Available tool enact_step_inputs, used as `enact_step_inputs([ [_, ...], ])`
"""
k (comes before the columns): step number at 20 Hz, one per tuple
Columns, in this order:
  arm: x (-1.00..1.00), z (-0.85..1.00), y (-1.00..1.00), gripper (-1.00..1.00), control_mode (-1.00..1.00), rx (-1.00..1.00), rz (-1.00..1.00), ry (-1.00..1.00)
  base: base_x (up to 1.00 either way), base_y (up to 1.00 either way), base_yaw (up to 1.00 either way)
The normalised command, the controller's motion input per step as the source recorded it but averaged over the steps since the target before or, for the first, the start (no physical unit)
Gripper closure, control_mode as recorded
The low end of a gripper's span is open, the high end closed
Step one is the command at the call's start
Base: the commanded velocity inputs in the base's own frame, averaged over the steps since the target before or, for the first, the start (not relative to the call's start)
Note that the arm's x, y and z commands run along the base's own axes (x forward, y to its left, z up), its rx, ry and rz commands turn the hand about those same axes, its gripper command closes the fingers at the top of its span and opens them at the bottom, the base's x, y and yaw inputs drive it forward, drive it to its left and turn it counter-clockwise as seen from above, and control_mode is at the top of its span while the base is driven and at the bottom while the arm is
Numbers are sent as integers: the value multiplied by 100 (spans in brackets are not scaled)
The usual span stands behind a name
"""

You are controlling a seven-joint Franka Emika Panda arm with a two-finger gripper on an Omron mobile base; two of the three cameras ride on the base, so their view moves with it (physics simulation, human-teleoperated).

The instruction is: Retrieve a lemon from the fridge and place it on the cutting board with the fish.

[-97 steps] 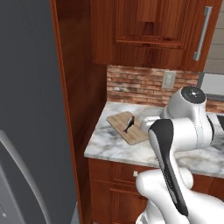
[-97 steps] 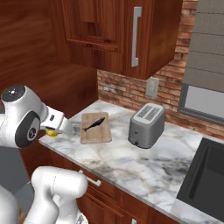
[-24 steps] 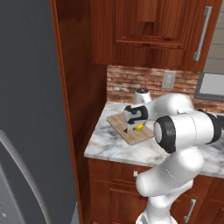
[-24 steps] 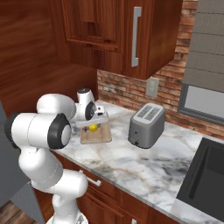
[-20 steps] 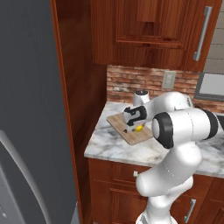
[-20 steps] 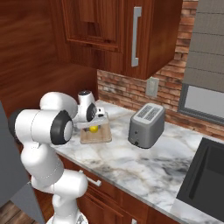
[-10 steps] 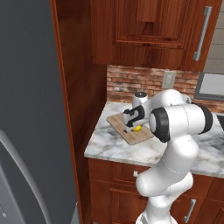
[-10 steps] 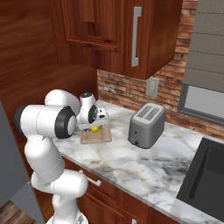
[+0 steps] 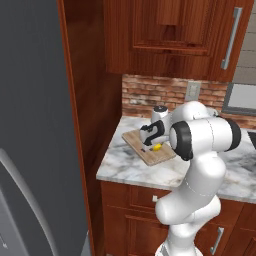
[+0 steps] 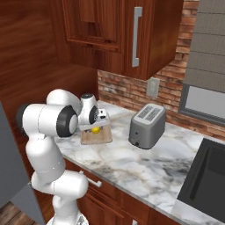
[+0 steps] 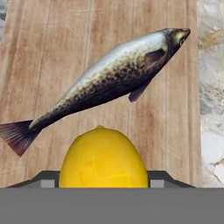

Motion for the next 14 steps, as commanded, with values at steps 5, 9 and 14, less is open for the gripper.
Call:
enact_step_inputs([
  [5,0,0,0,-100,-100,0,0,0,0,0,0],
  [9,0,0,0,-100,-100,0,0,0,0,0,0],
  [14,0,0,0,-100,-100,0,0,0,0,0,0],
])
